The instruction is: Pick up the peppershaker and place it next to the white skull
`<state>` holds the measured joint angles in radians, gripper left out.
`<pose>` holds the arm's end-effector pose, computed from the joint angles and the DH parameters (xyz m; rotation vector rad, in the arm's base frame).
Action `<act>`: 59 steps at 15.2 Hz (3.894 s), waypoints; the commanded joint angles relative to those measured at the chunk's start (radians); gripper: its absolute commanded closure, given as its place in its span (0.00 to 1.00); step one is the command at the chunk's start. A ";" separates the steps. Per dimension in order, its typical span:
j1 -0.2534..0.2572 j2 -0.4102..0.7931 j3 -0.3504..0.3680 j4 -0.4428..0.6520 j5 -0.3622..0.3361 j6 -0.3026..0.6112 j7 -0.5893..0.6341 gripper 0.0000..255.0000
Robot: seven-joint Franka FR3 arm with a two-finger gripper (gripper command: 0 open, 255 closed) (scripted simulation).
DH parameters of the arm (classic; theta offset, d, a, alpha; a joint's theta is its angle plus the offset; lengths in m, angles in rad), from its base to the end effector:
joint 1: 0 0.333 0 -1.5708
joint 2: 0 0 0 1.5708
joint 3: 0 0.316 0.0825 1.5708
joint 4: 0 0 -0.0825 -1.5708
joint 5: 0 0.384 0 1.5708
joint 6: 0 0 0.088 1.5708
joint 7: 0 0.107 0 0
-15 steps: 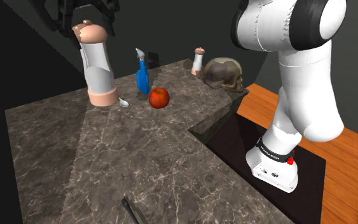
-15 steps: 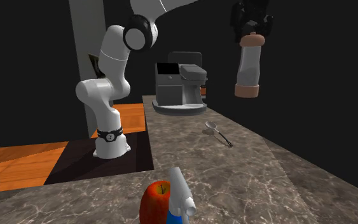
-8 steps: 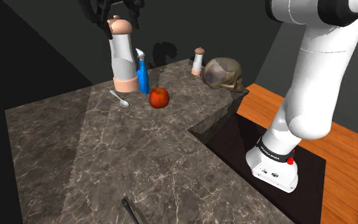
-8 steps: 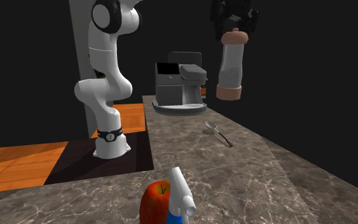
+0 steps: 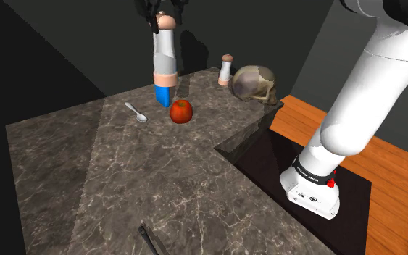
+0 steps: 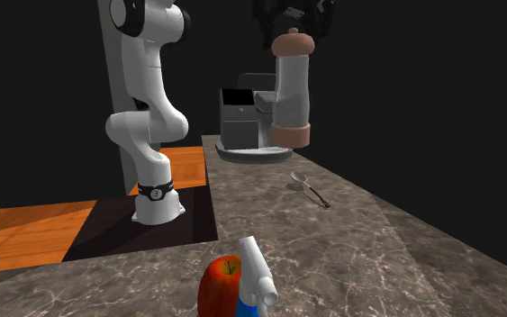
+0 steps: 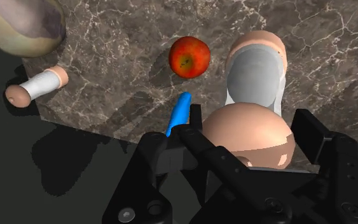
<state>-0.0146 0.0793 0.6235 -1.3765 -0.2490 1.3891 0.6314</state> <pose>0.4812 0.2794 0.6651 2.9452 -0.0906 0.1084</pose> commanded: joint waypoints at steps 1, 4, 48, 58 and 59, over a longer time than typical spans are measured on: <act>-0.038 -0.039 -0.026 -0.045 0.022 0.026 -0.057 1.00; -0.085 -0.079 -0.068 -0.090 0.043 0.055 -0.140 1.00; -0.395 -0.002 -0.382 -0.268 0.044 0.426 -0.700 1.00; -0.398 -0.001 -0.384 -0.400 0.036 0.558 -0.677 1.00; -0.399 0.000 -0.385 -0.412 0.034 0.571 -0.675 1.00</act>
<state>-0.4124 0.0776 0.2396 -1.7779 -0.2131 1.9461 -0.0449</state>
